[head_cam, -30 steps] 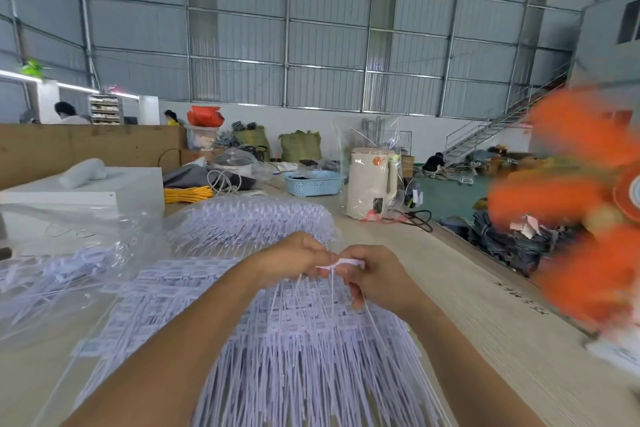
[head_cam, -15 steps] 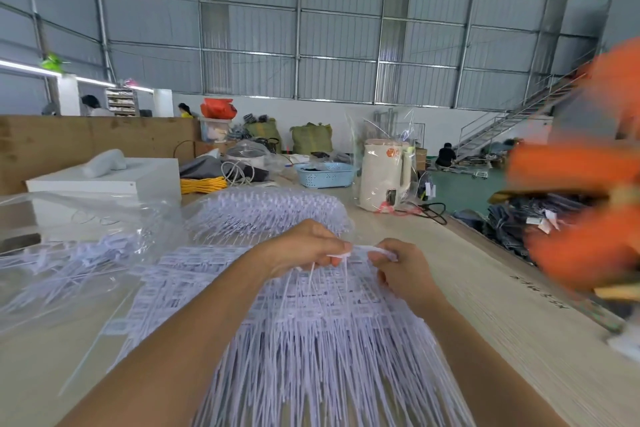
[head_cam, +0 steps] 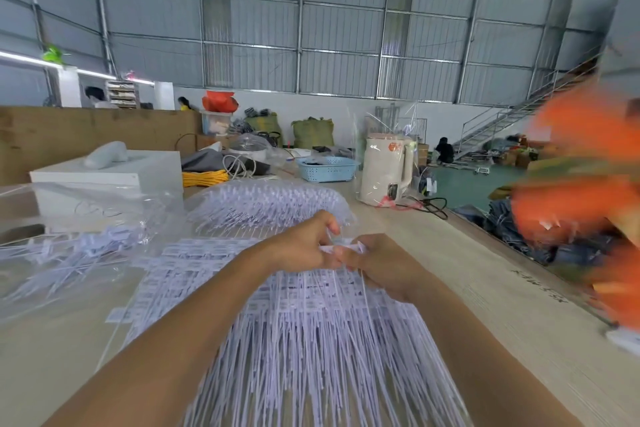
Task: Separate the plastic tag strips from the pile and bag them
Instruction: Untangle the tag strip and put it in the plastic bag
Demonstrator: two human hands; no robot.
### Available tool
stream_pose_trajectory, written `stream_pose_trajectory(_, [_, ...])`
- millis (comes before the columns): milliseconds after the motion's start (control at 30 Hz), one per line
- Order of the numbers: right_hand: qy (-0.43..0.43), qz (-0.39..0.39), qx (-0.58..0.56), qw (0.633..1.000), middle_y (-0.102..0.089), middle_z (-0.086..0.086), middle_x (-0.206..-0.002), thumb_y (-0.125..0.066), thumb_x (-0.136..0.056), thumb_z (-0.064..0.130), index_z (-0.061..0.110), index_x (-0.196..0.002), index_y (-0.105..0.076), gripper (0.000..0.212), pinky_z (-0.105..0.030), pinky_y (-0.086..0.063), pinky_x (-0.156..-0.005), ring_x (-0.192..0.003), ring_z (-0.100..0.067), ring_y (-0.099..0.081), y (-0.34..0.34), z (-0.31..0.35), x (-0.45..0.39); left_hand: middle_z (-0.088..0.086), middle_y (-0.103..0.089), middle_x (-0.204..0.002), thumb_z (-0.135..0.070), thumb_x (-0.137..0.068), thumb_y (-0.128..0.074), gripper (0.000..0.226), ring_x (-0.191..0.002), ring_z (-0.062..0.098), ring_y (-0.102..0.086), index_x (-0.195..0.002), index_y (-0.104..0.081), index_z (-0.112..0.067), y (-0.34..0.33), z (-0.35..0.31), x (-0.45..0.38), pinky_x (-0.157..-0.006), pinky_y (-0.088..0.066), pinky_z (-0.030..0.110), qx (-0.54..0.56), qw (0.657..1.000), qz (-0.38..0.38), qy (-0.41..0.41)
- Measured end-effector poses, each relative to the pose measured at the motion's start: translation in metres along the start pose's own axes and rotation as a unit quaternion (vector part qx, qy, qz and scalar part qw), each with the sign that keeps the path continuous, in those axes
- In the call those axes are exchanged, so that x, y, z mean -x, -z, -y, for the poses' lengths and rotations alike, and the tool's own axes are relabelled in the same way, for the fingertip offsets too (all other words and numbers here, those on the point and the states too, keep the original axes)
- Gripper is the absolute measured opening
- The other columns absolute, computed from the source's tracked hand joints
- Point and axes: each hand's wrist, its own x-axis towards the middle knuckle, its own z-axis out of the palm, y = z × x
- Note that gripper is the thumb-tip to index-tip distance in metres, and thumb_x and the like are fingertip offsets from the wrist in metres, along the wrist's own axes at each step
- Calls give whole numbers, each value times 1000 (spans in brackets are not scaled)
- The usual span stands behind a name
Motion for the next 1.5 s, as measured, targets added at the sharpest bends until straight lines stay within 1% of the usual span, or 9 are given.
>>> stream_pose_trajectory(100, [8,6,-47,999,-52,-2,-56,-59,-92,21,7,-78,-61,21,-17,-24,-37,-41,-9,-32,4,-1,0,-4,-57,-93,-25,-78,-75,40,-89,14,-58,-111,-55,-16,4,6,2,-79,-48,29,6,999,-34,11])
stream_pose_trajectory(233, [27,-12,-108,994,-47,-3,-55,-59,-92,14,8,-75,-61,18,-16,-23,-36,-41,-9,-31,4,-1,-3,-6,-62,-67,-29,-93,-58,25,-63,9,-55,-77,-65,-11,7,4,5,-64,-46,26,0,1000,-21,-4])
stream_pose_trajectory(433, [132,-43,4,990,-53,1,-57,-60,-90,9,1,-82,-63,12,-14,-30,-39,-38,-2,-37,1,1,-1,-11,-50,-41,-25,-92,-59,29,-42,3,-45,-65,-67,-16,9,-3,3,-54,-36,19,45,997,-62,24])
stream_pose_trajectory(600, [218,-128,68,965,-56,-6,-67,-61,-87,2,-5,-80,-64,11,-18,-38,-59,-62,-11,-48,-8,-2,-3,-11,-43,-33,-21,-90,-62,30,-32,1,-34,-61,-64,-11,14,-10,3,-46,-25,20,110,991,-58,47])
stream_pose_trajectory(800, [229,-149,119,955,-56,0,-66,-60,-88,6,2,-79,-64,11,-17,-36,-57,-58,-1,-46,-10,-15,-7,-11,-40,-34,-19,-89,-62,32,-32,3,-29,-59,-60,-11,11,-11,5,-40,-21,17,137,988,-40,67])
stream_pose_trajectory(933, [113,-200,43,972,-46,2,-61,-57,-92,17,9,-70,-54,24,-22,-32,-50,-52,-8,-39,3,-34,-12,-11,-40,-35,-21,-90,-62,32,-32,3,-31,-59,-60,-12,15,-10,7,-40,-22,17,137,988,-17,66])
stream_pose_trajectory(1133, [16,-85,-210,974,-47,1,-59,-58,-92,23,9,-81,-48,20,-21,-41,-42,-47,-10,-48,1,-21,-15,-1,-53,-70,2,-87,-53,16,-61,9,-45,-92,-66,-4,11,-5,6,-53,-36,18,69,995,-10,72])
stream_pose_trajectory(1267, [44,-63,-179,981,-35,0,-51,-71,-81,10,9,-73,-44,28,-18,-28,-35,-38,-7,-30,-3,-13,-13,-1,-49,-73,8,-81,-49,29,-62,10,-44,-79,-63,-17,7,-8,6,-54,-33,23,-17,998,18,52])
stream_pose_trajectory(1500, [22,-25,-130,991,-37,0,-57,-66,-87,19,5,-87,-64,14,-18,-25,-39,-44,-8,-29,-17,-6,-8,1,-52,-96,-10,-84,-64,38,-88,19,-54,-115,-42,-18,4,5,4,-77,-45,35,12,999,-11,38])
